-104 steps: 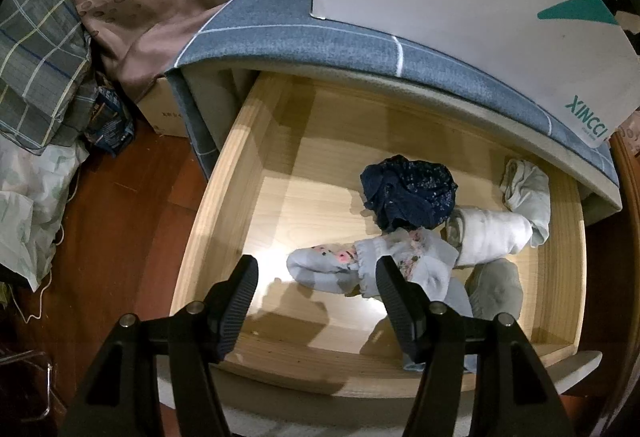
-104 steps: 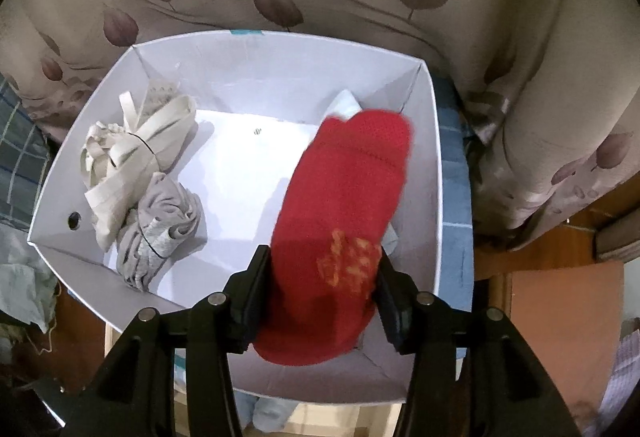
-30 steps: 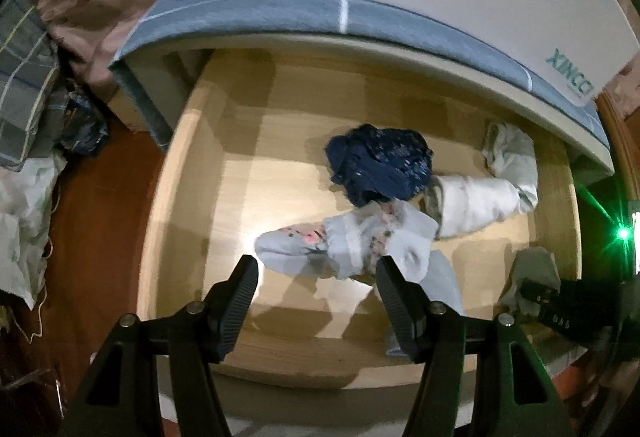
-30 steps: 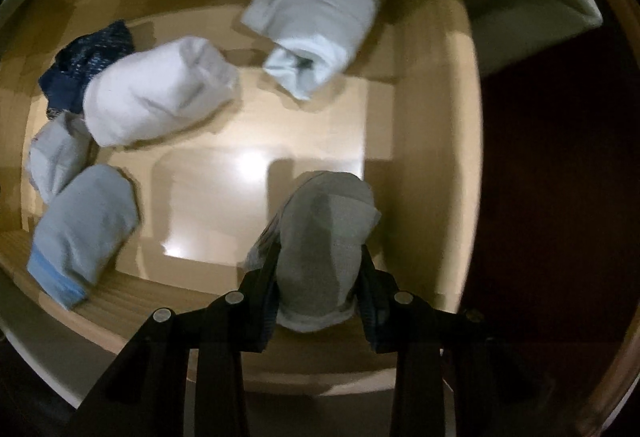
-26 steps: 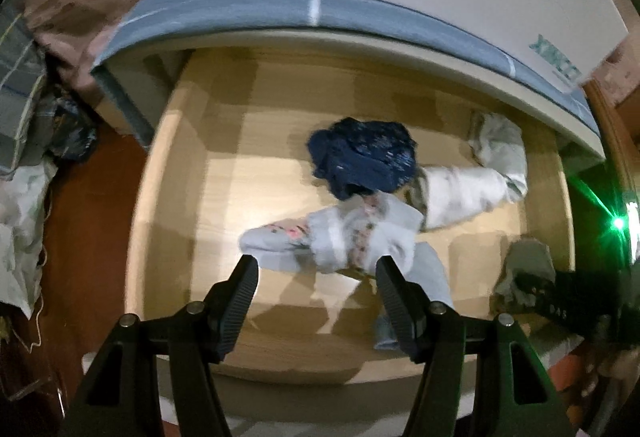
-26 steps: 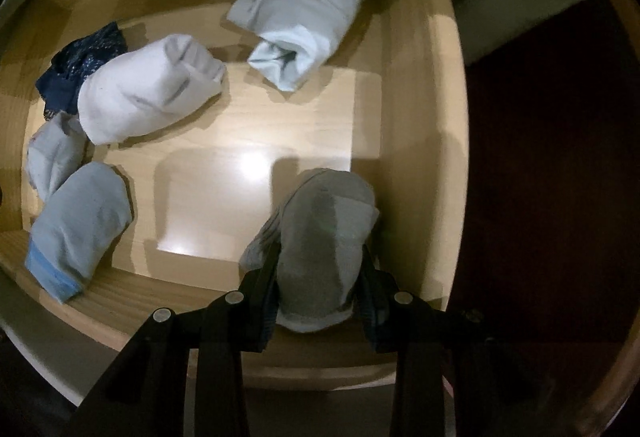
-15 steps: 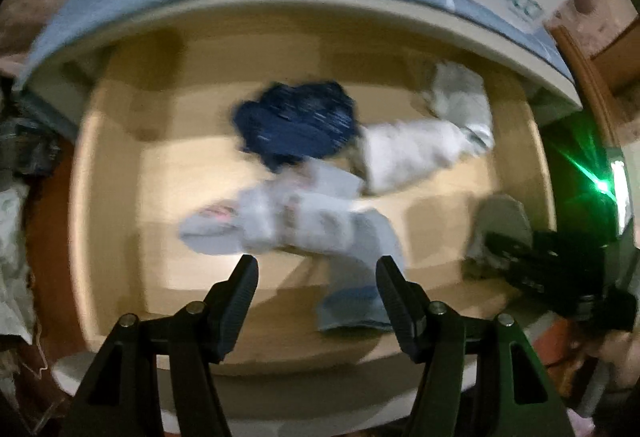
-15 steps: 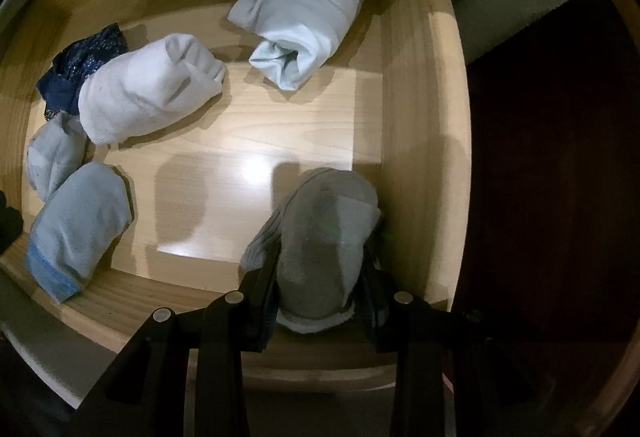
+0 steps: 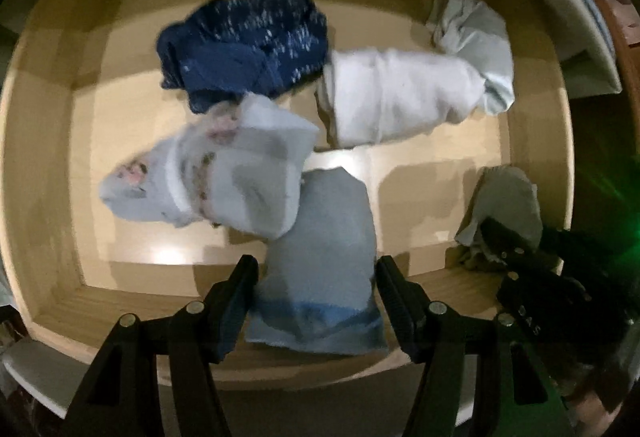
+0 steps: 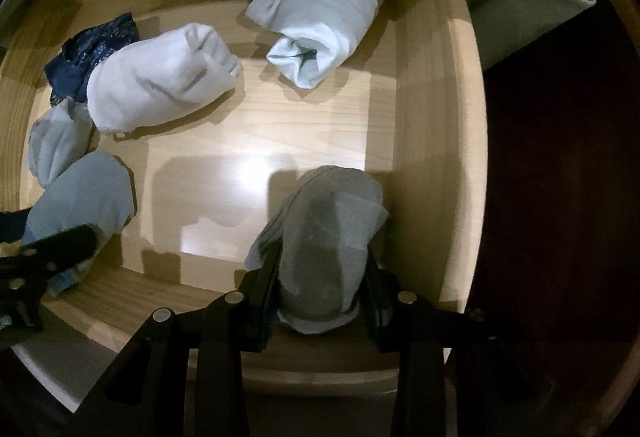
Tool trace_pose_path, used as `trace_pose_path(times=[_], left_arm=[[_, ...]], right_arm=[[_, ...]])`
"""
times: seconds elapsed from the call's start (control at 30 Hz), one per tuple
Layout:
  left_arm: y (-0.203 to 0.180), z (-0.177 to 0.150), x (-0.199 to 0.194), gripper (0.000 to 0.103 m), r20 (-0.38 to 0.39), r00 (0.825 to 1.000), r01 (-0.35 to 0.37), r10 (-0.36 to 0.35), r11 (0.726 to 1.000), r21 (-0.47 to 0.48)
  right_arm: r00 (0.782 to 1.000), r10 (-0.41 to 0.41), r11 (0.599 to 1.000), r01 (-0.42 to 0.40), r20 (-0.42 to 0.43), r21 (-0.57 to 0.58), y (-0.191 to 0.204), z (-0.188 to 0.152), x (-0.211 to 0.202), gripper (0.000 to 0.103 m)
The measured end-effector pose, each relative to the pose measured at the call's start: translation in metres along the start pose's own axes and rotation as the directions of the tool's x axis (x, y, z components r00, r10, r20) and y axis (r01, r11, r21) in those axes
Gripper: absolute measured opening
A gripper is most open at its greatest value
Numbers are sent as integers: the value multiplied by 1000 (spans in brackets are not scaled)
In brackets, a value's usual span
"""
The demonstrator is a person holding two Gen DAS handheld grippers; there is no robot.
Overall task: Take underwear out of drawer
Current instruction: 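Grasp the light blue sock with the left tool while the right holds the grey sock, then hold the light blue sock in the left tool and grey sock in the right, then lift the light blue sock with the left tool over the white box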
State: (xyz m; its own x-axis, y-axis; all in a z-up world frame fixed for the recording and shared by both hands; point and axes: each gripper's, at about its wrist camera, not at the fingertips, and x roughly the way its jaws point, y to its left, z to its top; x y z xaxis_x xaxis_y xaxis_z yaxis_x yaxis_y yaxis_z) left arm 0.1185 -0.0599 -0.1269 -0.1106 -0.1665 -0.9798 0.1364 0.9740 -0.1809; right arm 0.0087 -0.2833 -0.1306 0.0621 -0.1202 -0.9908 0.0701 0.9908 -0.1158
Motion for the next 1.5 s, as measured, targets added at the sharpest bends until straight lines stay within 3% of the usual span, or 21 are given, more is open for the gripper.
trace_pose_path(times=[0.23, 0.33, 0.53, 1.5], left_arm=[[4, 4, 13, 62, -21, 1000, -2, 1, 999, -32], [3, 3, 12, 50, -15, 1000, 2, -2, 1000, -19], [3, -10, 10, 44, 13, 1000, 12, -12, 1000, -15], [27, -35, -68, 41, 133, 990, 28, -37, 997, 68]], right_arm=[[1000, 4, 1000, -4, 0, -1, 6, 2, 6, 34], [1000, 4, 1000, -4, -1, -1, 7, 2, 4, 34], [1000, 4, 1000, -4, -2, 2, 7, 5, 7, 34], [1000, -25, 1000, 25, -5, -15, 23, 12, 22, 34]])
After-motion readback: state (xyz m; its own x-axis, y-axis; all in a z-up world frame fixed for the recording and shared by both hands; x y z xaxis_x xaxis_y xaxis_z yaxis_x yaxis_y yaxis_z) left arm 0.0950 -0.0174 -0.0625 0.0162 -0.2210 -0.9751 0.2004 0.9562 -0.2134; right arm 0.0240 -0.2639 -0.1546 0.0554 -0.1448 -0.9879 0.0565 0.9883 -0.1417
